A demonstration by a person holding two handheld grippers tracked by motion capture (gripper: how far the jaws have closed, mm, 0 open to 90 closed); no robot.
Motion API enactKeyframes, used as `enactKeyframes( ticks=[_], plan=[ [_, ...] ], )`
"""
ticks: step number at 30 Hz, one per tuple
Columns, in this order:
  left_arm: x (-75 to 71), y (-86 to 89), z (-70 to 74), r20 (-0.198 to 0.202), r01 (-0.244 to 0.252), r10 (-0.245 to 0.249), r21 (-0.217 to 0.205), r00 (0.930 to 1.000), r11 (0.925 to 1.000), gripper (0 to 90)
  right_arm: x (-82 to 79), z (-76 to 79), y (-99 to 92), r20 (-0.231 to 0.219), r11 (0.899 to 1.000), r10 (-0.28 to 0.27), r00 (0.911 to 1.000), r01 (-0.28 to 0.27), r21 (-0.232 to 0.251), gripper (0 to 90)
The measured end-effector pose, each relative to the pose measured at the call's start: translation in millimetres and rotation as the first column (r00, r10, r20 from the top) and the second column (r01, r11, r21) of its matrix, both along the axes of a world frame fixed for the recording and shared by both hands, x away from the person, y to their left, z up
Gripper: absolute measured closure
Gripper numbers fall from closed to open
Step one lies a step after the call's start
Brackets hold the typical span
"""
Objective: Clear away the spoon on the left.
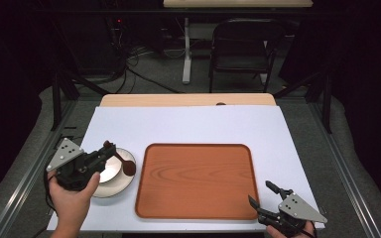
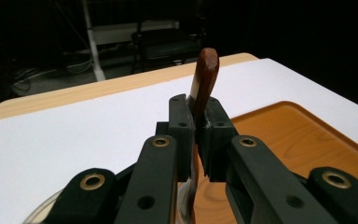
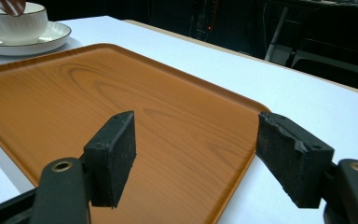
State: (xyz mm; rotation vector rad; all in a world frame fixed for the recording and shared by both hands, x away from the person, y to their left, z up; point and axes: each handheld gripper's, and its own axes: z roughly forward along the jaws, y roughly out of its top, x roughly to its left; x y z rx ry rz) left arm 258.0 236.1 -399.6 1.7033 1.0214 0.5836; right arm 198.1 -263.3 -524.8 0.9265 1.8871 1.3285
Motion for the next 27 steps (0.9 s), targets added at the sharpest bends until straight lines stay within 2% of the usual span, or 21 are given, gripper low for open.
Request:
enactKeyframes(
  ticks=[2,7,8,10,16,17,18,19,20,21,25,27],
  plan=[
    [0.4,-9.0,-2.6,-0.016,0.037,-0.038,-0.003,0.9992,0.9993,84.7,0.1,-0.1,-0.1,-0.003,1.000,0.000,1.0000,0.000,-0.001,28.3],
    [0.5,-20.4,-5.8,-0.029,0.078,-0.078,0.016,0.9966,0.9968,84.7,0.0,-0.1,0.0,-0.004,1.000,0.001,1.0000,-0.001,-0.001,28.3],
    [0.7,-24.7,-7.3,-0.043,0.100,-0.098,0.025,0.9942,0.9947,84.7,0.1,-0.1,-0.2,-0.003,1.000,0.002,1.0000,-0.002,-0.002,28.3],
    [0.9,-26.5,-8.2,-0.051,0.109,-0.108,0.029,0.9929,0.9936,84.6,0.0,0.0,-0.1,-0.003,1.000,0.002,1.0000,-0.002,-0.002,28.3],
    [1.2,-37.3,-14.7,-0.106,0.169,-0.163,0.054,0.9809,0.9841,84.7,0.0,0.0,0.0,-0.001,1.000,0.002,1.0000,-0.002,-0.003,28.3],
    [1.2,-37.3,-14.7,-0.106,0.169,-0.163,0.054,0.9809,0.9841,84.7,0.0,0.0,0.0,-0.001,1.000,0.002,1.0000,-0.002,-0.003,28.3],
    [2.0,-39.5,-17.1,-0.118,0.183,-0.175,0.056,0.9774,0.9816,84.7,0.0,0.0,0.0,0.000,1.000,0.003,1.0000,-0.003,-0.004,28.3],
    [2.0,-39.5,-17.1,-0.118,0.183,-0.175,0.056,0.9774,0.9816,84.7,0.0,0.0,0.1,-0.001,1.000,0.003,1.0000,-0.003,-0.003,28.3],
    [2.7,-41.7,-19.9,-0.134,0.194,-0.186,0.053,0.9734,0.9795,84.7,0.0,-0.1,0.1,-0.002,1.000,0.003,1.0000,-0.003,-0.002,28.3],
    [2.7,-41.7,-19.9,-0.134,0.194,-0.186,0.053,0.9734,0.9795,84.7,0.0,-0.1,0.1,-0.002,1.000,0.003,1.0000,-0.003,-0.002,28.3],
    [4.4,-46.9,-26.6,-0.166,0.227,-0.216,0.047,0.9621,0.9728,84.7,0.1,-0.2,0.2,-0.002,1.000,0.003,1.0000,-0.003,-0.003,28.3],
    [4.5,-48.1,-27.8,-0.168,0.231,-0.220,0.047,0.9610,0.9719,84.7,0.2,-0.2,0.1,-0.003,1.000,0.003,1.0000,-0.003,-0.003,28.3]
  ],
)
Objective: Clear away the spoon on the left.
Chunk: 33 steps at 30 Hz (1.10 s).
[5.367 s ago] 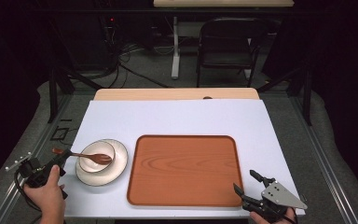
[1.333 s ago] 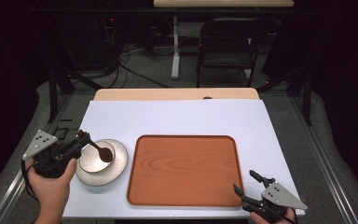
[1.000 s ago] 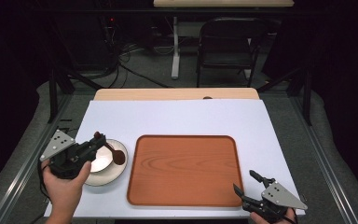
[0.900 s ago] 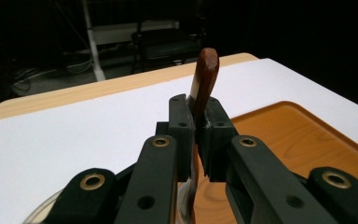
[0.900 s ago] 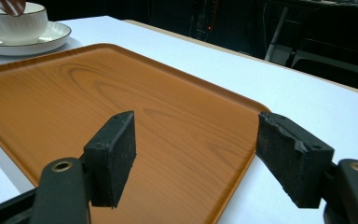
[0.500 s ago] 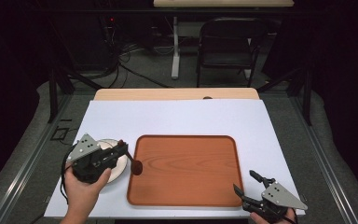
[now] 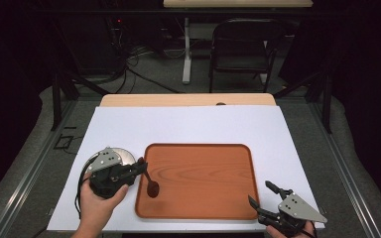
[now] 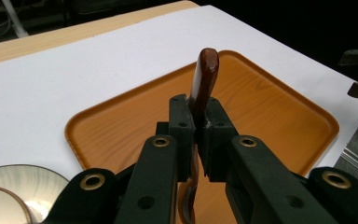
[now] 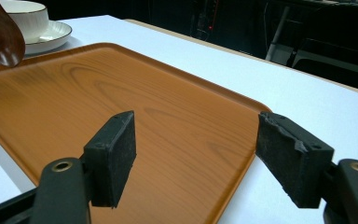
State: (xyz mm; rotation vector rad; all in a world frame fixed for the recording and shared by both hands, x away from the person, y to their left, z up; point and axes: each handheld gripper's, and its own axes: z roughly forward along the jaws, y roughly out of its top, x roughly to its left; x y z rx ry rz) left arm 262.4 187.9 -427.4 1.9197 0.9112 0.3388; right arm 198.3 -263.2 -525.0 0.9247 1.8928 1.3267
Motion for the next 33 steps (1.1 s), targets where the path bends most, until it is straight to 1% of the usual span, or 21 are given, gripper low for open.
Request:
enactKeyframes(
  ticks=[5,7,8,9,10,11,12,13,16,18,20,21,26,29,30,33],
  plan=[
    [1.0,-6.6,-6.6,-0.016,0.019,-0.019,0.003,0.9997,0.9998,84.7,-0.1,0.1,0.0,0.000,1.000,0.000,1.0000,0.000,0.001,28.3],
    [2.1,-10.5,-10.5,-0.032,0.031,-0.031,0.014,0.9990,0.9994,84.6,-0.1,0.0,-0.1,-0.001,1.000,-0.001,1.0000,0.001,0.002,28.3],
    [2.1,-10.5,-10.5,-0.032,0.031,-0.031,0.014,0.9990,0.9994,84.7,-0.1,0.0,-0.1,-0.001,1.000,-0.001,1.0000,0.001,0.002,28.3],
    [3.4,-12.7,-13.3,-0.044,0.039,-0.038,0.023,0.9983,0.9990,84.6,-0.2,0.1,-0.1,0.000,1.000,0.000,1.0000,0.000,0.002,28.3],
    [3.4,-12.7,-13.3,-0.044,0.039,-0.038,0.023,0.9983,0.9990,84.7,-0.2,0.1,-0.1,0.000,1.000,0.000,1.0000,0.000,0.002,28.3],
    [4.9,-14.5,-16.0,-0.058,0.041,-0.039,0.028,0.9975,0.9987,84.6,-0.2,0.1,-0.2,-0.003,1.000,-0.001,1.0000,0.001,0.003,28.3],
    [4.9,-14.5,-16.0,-0.058,0.041,-0.039,0.028,0.9975,0.9987,84.6,-0.2,0.1,-0.2,-0.003,1.000,-0.001,1.0000,0.001,0.003,28.3],
    [6.9,-15.6,-18.8,-0.067,0.042,-0.040,0.031,0.9970,0.9986,84.6,-0.2,0.0,0.0,-0.003,1.000,0.000,1.0000,0.000,0.003,28.3],
    [8.9,-16.2,-20.9,-0.072,0.039,-0.037,0.029,0.9968,0.9988,84.6,-0.1,0.0,0.0,-0.001,1.000,0.000,1.0000,0.000,0.002,28.3],
    [11.4,-15.9,-21.5,-0.078,0.031,-0.029,0.023,0.9965,0.9992,84.5,-0.1,-0.1,0.1,-0.002,1.000,0.000,1.0000,0.000,0.003,28.3],
    [13.9,-16.3,-22.1,-0.077,0.013,-0.011,0.034,0.9970,0.9993,83.4,-0.2,-0.2,0.2,-0.005,1.000,-0.001,1.0000,0.001,0.005,28.3],
    [16.7,-17.1,-23.3,-0.080,0.005,-0.003,0.027,0.9968,0.9996,83.3,0.0,-0.1,0.1,-0.002,1.000,0.000,1.0000,0.000,0.004,28.3],
    [23.8,-18.8,-26.1,-0.084,-0.015,0.017,0.030,0.9963,0.9995,82.8,0.0,0.0,0.1,-0.002,1.000,0.001,1.0000,-0.001,0.003,28.3],
    [32.3,-20.8,-30.4,-0.100,-0.048,0.050,0.026,0.9937,0.9985,82.1,-0.2,0.1,-0.3,-0.003,1.000,0.001,1.0000,-0.001,0.003,28.4],
    [32.3,-20.8,-30.4,-0.100,-0.048,0.050,0.026,0.9937,0.9985,81.8,-0.2,0.1,-0.3,-0.003,1.000,0.001,1.0000,-0.001,0.003,28.4],
    [40.2,-23.0,-34.8,-0.118,-0.072,0.073,0.013,0.9903,0.9973,81.4,-0.4,0.4,-0.8,-0.001,1.000,0.003,1.0000,-0.003,0.002,28.5]
  ],
)
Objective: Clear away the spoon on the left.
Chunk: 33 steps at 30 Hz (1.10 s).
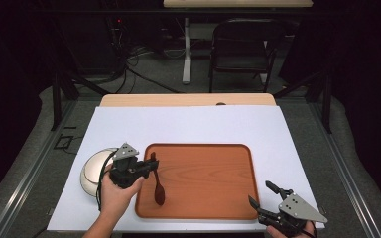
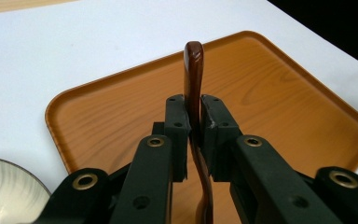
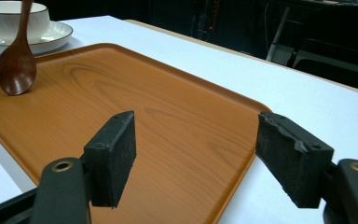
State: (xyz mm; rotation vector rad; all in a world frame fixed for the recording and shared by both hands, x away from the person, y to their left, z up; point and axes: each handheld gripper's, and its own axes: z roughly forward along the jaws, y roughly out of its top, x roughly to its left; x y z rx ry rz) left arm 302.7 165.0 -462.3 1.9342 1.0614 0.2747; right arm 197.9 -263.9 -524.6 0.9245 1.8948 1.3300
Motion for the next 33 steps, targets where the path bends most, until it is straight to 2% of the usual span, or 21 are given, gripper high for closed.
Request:
enactKeyframes(
  ticks=[3,11,23,33],
  plan=[
    [8.5,-2.7,-5.9,-0.022,-0.025,0.024,-0.005,0.9995,0.9997,80.7,-0.1,0.1,0.0,0.003,1.000,0.003,1.0000,-0.003,-0.002,28.5],
    [26.7,-6.4,-19.3,-0.069,-0.054,0.053,-0.009,0.9962,0.9985,79.6,-0.2,0.2,-0.3,0.004,1.000,0.004,1.0000,-0.004,0.000,28.9],
    [48.6,-3.8,-41.9,-0.140,-0.112,0.107,-0.032,0.9844,0.9932,78.4,-0.3,0.3,-0.1,0.005,1.000,0.010,0.9999,-0.010,-0.001,28.9],
    [60.2,-5.1,-55.4,-0.178,-0.145,0.136,-0.033,0.9746,0.9889,77.5,1.2,-0.8,-1.1,0.000,1.000,0.007,1.0000,-0.007,0.007,28.9]
  ],
)
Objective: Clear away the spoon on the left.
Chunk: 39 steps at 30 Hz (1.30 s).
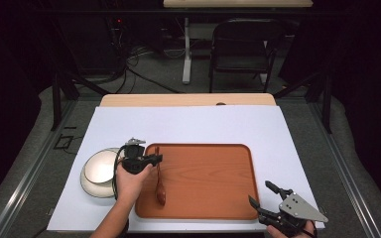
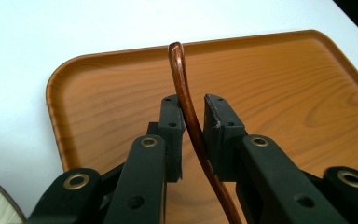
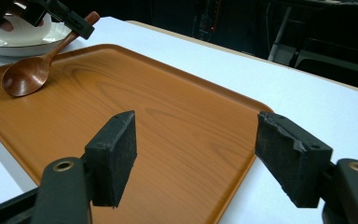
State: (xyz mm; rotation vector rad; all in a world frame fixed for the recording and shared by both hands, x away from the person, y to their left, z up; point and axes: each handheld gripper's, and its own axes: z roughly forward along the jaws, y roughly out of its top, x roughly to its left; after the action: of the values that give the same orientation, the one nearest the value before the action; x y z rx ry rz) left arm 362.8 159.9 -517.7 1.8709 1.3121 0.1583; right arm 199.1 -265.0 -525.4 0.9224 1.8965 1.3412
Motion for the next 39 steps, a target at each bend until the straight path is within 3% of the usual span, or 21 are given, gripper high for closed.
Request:
enactKeyframes(
  ticks=[19,23,34,39],
  plan=[
    [11.6,-3.1,-19.6,-0.041,-0.060,0.062,0.036,0.9973,0.9975,73.1,-0.2,0.9,3.0,-0.001,1.000,0.013,0.9999,-0.013,0.004,28.9],
    [13.4,-6.4,-23.8,-0.034,-0.072,0.073,0.050,0.9967,0.9962,70.2,0.7,0.4,3.6,-0.004,1.000,0.016,0.9999,-0.016,0.000,28.9],
    [12.3,-9.0,-26.7,-0.010,-0.074,0.076,0.142,0.9971,0.9871,63.6,0.9,0.4,3.0,-0.002,1.000,0.019,0.9998,-0.019,0.003,28.9],
    [9.2,-9.6,-24.8,0.024,-0.066,0.063,0.171,0.9977,0.9830,54.2,0.8,0.7,3.0,-0.002,1.000,0.019,0.9998,-0.019,0.003,28.9]
  ],
)
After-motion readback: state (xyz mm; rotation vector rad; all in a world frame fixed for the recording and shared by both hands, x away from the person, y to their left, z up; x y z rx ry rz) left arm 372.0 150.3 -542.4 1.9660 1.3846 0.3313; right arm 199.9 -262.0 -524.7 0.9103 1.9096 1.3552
